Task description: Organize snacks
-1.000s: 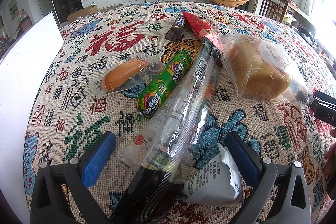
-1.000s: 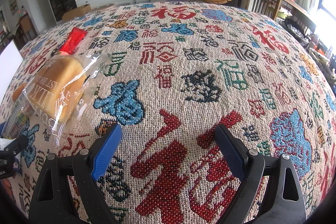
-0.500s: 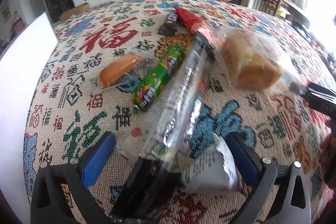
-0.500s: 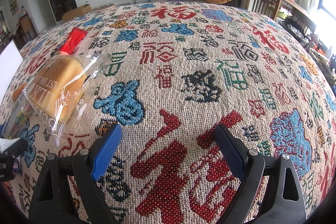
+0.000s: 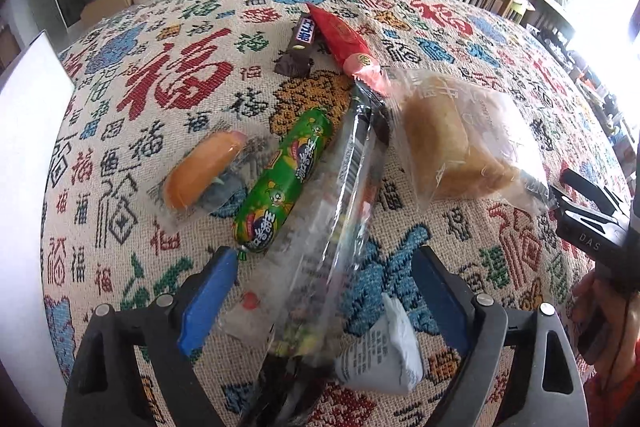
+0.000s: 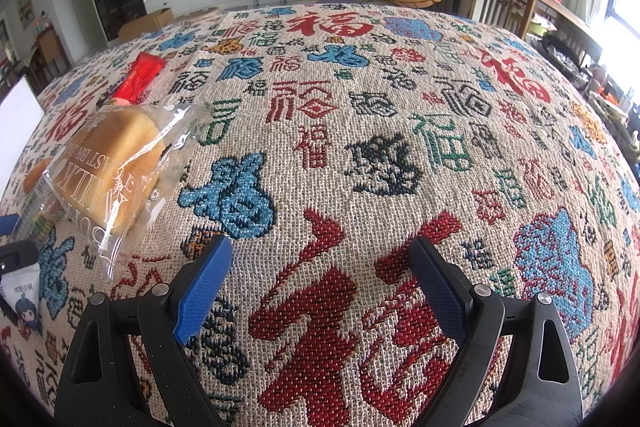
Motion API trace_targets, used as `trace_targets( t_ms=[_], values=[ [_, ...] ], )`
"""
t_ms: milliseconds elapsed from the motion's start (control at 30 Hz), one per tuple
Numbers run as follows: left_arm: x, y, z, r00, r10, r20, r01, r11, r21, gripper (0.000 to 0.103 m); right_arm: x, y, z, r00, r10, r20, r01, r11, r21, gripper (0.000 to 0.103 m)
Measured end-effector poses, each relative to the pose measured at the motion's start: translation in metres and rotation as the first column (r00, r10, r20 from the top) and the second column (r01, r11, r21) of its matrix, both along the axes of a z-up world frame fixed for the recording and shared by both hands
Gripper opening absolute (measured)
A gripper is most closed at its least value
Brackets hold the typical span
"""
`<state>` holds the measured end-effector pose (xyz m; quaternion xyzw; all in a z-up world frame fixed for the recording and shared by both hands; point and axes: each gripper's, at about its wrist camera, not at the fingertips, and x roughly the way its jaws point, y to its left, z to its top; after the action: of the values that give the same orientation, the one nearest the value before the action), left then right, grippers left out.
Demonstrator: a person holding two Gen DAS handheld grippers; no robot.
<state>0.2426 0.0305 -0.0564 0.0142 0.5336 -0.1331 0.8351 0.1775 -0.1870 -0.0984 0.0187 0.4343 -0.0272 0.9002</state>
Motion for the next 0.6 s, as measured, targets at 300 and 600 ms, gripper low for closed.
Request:
trace_targets(
  t_ms=[300,600],
  values=[
    [-0.013,-0.003,-0.002,0.998,-0.061,0.018,0.059,0.992,0.109,0.060,0.000,0.000,0.000,1.000,0.000,0.000,0.000,1.000,0.000,0.093],
    [-0.036,0.008,0.016,0.998,-0.042,0.053,0.039,0.998,0.058,0.058,0.000,0.001,0.000,1.000,-0.001,0.000,0.001,1.000,0.000,0.092]
  ],
)
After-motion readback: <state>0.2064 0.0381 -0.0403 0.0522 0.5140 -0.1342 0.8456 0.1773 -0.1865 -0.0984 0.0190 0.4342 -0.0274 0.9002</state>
